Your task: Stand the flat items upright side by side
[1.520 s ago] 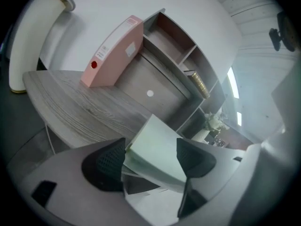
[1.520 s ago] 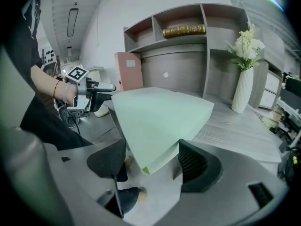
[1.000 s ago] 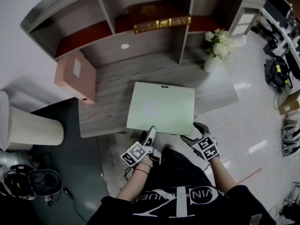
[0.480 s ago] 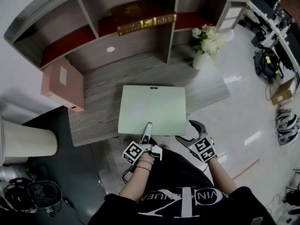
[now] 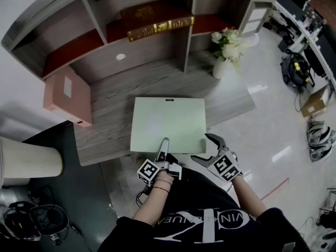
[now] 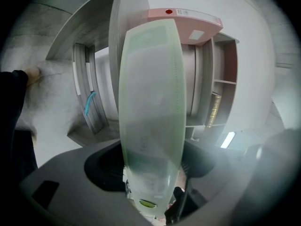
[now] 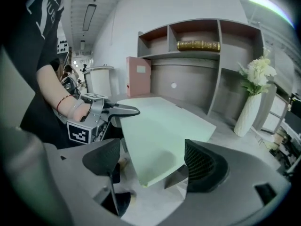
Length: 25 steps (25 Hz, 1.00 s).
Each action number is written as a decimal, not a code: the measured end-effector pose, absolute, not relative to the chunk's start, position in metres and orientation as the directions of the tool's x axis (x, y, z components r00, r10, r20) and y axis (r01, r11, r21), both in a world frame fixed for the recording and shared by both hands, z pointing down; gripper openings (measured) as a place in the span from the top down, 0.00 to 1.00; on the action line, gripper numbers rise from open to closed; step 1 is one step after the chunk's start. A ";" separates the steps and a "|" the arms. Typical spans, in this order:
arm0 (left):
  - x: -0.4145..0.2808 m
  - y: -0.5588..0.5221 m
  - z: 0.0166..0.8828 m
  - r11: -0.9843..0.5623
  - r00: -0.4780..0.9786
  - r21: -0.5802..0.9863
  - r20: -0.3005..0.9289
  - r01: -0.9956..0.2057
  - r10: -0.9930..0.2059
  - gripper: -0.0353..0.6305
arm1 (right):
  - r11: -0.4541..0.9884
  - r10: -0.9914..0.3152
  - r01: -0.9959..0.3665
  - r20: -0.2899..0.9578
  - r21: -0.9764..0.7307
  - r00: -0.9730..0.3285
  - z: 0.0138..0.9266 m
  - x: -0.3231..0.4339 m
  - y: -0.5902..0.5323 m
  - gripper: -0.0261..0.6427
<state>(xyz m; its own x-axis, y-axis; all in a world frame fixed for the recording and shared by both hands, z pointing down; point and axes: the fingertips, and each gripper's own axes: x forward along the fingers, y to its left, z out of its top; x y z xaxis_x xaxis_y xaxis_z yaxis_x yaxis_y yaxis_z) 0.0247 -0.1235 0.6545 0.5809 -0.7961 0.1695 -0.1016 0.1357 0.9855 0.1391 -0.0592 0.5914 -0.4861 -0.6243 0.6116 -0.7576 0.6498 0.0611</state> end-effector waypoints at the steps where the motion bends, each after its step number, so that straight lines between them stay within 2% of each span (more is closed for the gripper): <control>1: 0.025 -0.121 0.653 0.141 0.586 0.985 0.174 -0.102 -0.791 0.46 | 0.671 -0.607 -0.739 0.623 0.068 -0.494 0.594 0.134 -0.059 0.31; 8: 0.019 -0.115 0.641 0.168 0.598 0.975 0.221 -0.143 -0.771 0.47 | 0.735 -0.544 -0.675 0.649 0.063 -0.532 0.603 0.113 -0.063 0.37; 14: 0.004 -0.118 0.627 0.158 0.617 0.970 0.238 -0.182 -0.750 0.50 | 0.749 -0.522 -0.663 0.621 0.004 -0.585 0.593 0.100 -0.071 0.37; 25: -0.032 -0.148 0.574 -0.064 0.585 0.869 0.274 -0.491 -0.764 0.52 | 0.789 -0.480 -0.612 0.581 -0.042 -0.658 0.587 0.055 -0.092 0.41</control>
<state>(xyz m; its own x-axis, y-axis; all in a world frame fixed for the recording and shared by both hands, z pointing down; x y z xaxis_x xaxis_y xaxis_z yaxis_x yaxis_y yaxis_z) -0.0321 -0.1482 0.5737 0.5848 -0.7636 0.2739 -0.4908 -0.0642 0.8689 0.0555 -0.0917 0.5868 -0.6579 -0.4796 0.5806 -0.6125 0.7894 -0.0419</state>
